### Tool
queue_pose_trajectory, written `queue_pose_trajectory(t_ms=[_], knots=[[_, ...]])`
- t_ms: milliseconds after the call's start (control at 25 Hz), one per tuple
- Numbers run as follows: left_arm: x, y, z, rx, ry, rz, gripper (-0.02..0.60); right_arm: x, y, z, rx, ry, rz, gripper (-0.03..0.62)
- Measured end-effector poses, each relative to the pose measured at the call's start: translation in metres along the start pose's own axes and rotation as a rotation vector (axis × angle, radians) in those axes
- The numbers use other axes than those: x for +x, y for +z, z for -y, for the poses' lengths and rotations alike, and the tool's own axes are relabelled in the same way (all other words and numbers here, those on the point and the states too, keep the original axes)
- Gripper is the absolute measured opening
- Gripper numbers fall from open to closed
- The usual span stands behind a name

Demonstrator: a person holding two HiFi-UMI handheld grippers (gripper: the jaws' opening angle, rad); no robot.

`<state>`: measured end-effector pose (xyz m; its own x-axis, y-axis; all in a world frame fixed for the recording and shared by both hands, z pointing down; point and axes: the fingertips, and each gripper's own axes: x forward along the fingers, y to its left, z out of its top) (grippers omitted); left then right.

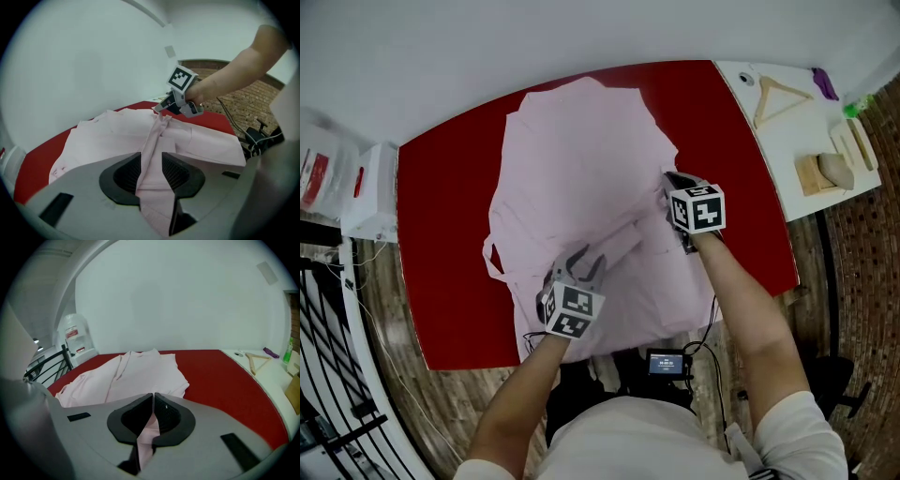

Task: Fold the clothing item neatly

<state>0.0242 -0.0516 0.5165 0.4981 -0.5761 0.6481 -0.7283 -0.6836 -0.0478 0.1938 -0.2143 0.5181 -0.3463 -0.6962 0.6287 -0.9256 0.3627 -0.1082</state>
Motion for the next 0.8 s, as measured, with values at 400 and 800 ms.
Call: queue_pose_trajectory(t_ms=[400, 800], knots=[[-0.003, -0.031, -0.017, -0.103, 0.013, -0.053, 0.118, 0.021, -0.022, 0.017, -0.013, -0.058, -0.094, 0.102], [-0.03, -0.048, -0.039, -0.186, 0.055, -0.044, 0.118, 0.007, -0.018, 0.026, -0.08, -0.095, -0.08, 0.12]])
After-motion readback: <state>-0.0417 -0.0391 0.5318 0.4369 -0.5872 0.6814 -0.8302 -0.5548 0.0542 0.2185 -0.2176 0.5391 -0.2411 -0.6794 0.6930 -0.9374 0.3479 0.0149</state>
